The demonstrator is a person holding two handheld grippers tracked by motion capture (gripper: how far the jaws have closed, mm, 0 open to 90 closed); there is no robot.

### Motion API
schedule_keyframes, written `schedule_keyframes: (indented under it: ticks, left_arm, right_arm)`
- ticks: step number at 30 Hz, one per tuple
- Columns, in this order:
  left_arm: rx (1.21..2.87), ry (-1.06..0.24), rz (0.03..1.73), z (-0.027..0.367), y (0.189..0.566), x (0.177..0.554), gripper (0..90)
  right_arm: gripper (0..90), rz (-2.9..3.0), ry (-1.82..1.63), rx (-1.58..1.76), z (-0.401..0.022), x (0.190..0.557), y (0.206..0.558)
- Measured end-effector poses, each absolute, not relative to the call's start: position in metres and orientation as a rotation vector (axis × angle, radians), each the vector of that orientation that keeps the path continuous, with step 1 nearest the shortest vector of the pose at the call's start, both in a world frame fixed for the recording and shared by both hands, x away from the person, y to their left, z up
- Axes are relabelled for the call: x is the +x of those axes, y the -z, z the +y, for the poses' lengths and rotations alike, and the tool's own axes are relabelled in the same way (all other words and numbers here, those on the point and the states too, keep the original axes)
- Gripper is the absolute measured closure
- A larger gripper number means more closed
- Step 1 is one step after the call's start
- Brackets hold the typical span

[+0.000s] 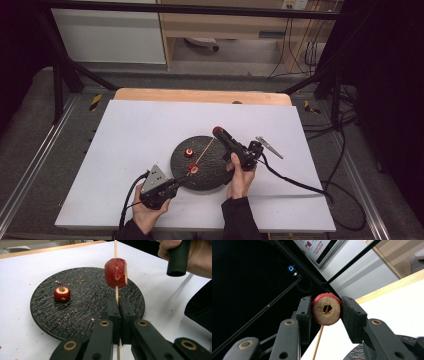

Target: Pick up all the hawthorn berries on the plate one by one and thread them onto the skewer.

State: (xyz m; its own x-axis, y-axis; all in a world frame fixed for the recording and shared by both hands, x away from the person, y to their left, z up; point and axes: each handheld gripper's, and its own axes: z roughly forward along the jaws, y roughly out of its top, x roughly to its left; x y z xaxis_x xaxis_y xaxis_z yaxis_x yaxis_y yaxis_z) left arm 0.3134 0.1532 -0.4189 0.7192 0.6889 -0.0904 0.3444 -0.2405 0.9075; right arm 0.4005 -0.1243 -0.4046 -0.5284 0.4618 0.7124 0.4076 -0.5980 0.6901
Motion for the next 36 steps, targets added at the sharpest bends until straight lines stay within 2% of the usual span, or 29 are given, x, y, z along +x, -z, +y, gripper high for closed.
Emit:
schedule_keyframes:
  ticks: [36]
  left_arm:
    - [1.829,-0.392,0.815,0.126,0.399,0.343,88.2]
  right_arm:
    - [62.0,1.477,-2.321,1.509,-0.119,0.393,0.413]
